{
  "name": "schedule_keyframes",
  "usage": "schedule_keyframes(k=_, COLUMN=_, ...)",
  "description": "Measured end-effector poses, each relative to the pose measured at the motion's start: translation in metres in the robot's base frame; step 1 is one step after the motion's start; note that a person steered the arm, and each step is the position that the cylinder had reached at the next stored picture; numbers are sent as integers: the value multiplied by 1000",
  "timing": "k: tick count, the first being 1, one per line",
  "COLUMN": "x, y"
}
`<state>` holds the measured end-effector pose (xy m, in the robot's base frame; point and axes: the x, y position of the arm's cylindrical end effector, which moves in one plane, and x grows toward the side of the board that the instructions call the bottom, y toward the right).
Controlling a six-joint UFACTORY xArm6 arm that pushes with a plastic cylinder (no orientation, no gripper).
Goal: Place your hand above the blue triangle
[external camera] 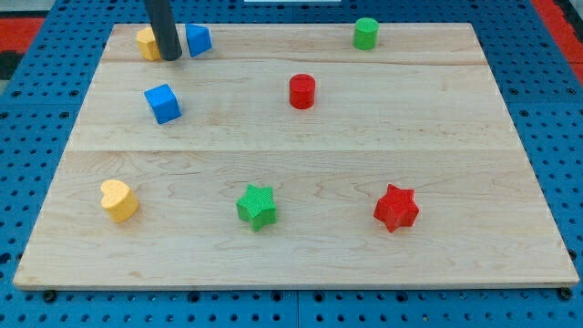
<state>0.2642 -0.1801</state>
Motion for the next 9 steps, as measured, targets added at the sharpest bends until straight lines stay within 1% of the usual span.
schedule_keyframes(k=1, x=-5, y=-1)
schedule_keyframes(k=2, x=-5, y=31)
schedule_keyframes(k=3, x=7, y=52)
schedule_keyframes(k=4, x=5, y=109)
schedule_keyframes(k=5, x=-37, y=156)
schedule_keyframes(k=6, x=-71, y=145)
schedule_keyframes(k=7, x=-71, y=116)
schedule_keyframes(k=8, x=-71, y=66)
schedule_keyframes(k=9, x=-71, y=43)
